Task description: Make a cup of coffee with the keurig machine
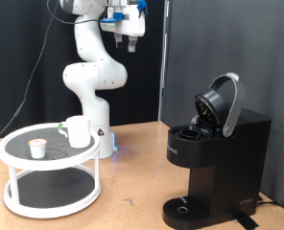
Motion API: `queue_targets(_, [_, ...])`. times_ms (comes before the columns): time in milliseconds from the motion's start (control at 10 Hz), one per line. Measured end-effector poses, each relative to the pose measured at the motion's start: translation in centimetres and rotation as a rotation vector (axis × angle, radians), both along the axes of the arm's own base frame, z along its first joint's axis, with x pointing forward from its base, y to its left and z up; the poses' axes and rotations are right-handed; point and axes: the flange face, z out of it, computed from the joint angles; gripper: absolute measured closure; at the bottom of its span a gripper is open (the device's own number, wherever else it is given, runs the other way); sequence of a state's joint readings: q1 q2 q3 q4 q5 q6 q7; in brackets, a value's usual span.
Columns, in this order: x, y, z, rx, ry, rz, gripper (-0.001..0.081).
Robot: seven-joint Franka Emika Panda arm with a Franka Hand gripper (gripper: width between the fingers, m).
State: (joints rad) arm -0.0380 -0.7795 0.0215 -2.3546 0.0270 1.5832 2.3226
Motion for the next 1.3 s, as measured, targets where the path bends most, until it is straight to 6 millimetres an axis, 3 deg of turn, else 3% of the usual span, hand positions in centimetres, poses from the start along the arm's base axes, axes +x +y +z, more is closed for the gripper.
queue_targets(300, [-0.2, -1.4, 0.3, 0.021, -0.015, 0.002, 0.0072])
queue_targets(800, [-2.7, -9.1, 0.4, 0.021, 0.000, -0.006, 0.0072])
queue_targets(1300, [-3.1, -11.0, 0.4, 0.031, -0.026, 0.025, 0.0072])
